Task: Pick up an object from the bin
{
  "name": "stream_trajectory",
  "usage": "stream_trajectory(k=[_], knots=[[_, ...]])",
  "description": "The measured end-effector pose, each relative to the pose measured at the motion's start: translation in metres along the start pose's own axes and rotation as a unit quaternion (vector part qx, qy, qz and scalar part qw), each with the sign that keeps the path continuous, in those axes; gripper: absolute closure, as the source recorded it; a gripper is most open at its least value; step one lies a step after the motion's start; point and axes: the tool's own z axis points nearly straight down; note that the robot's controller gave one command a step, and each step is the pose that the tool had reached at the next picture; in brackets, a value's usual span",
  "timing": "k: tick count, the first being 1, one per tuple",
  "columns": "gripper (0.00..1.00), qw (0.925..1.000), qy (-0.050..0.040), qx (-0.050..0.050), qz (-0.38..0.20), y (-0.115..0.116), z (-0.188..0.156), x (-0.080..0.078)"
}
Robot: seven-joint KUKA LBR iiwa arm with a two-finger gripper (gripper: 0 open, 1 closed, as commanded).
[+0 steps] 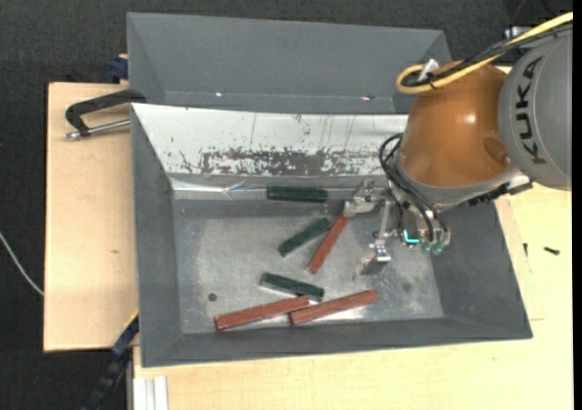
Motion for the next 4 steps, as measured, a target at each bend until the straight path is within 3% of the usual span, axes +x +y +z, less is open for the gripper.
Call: stream_trajectory(k=[1, 2, 3, 4], knots=[[0.00, 1.0000, -0.0031, 0.000, 0.000, 0.000, -0.003, -0.001], [0.00, 0.9989, -0.0058, 0.000, -0.046, 0.000, 0.030, -0.026], [1.00, 0.9918, -0.0139, 0.001, -0.127, 0.008, 0.092, -0.034], [0.00, 0.9918, -0.0031, 0.001, -0.128, 0.007, 0.096, -0.029]])
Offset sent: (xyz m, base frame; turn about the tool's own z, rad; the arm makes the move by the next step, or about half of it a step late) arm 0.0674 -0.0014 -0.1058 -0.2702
